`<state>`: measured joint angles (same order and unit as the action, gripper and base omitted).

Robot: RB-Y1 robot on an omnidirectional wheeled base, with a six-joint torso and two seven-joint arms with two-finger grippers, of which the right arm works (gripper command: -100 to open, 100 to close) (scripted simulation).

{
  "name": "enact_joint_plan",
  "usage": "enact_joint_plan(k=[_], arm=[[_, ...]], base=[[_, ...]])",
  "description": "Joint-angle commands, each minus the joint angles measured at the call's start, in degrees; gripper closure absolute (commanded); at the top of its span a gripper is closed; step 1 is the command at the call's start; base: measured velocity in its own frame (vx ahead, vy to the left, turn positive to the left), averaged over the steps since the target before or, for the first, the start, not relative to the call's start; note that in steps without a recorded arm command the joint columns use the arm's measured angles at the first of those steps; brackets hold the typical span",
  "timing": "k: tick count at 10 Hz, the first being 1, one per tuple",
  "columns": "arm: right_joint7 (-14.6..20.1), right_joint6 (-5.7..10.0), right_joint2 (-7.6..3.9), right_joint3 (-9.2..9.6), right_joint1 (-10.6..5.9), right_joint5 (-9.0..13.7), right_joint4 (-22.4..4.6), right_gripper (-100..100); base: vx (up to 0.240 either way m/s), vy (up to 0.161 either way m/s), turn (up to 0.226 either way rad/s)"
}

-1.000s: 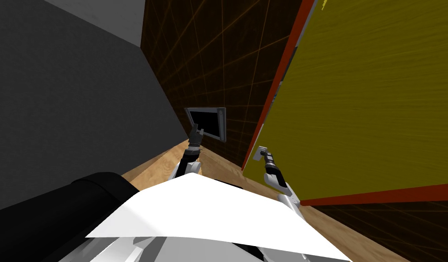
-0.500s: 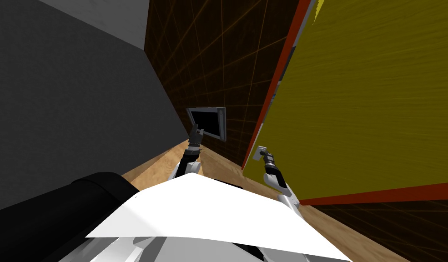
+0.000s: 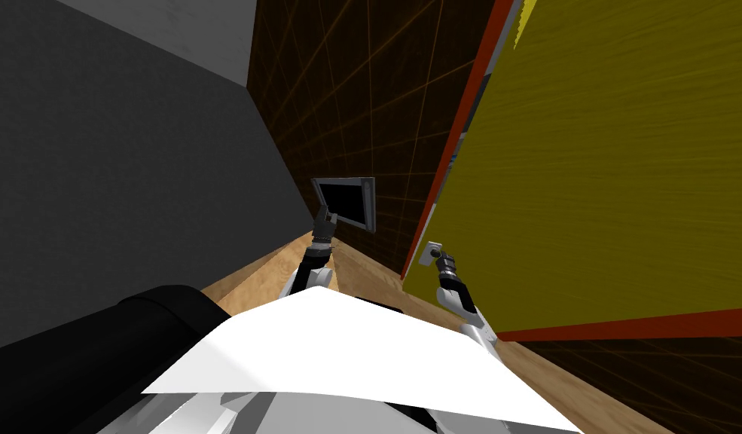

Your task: Pull the door open

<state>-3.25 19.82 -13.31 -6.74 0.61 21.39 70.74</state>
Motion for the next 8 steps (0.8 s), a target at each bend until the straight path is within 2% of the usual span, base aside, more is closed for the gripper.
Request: enact_joint_plan(k=[1,2,3,4,7,8], arm=[[2.9,0.5,0.5,1.6,-0.65,1.3,-0.2,100],[3.5,0.5,0.5,1.6,-0.65,1.3,-0.2,100],[5.6,0.52,0.44,1.86,-0.52,2.5,-0.1,100],[5.9,0.52,0.44,1.86,-0.52,2.5,-0.1,100],[10.3,0.58,0.34,2.38,-0.26,4.8,0.3,100],[10.7,0.58,0.34,2.38,-0.26,4.8,0.3,100]], base=[[-0.048,-0.024,0.034],[-0.034,-0.016,0.03],[-0.038,-0.017,0.057],[-0.026,-0.023,0.016],[-0.037,-0.016,0.045],[-0.036,-0.017,0.019]])
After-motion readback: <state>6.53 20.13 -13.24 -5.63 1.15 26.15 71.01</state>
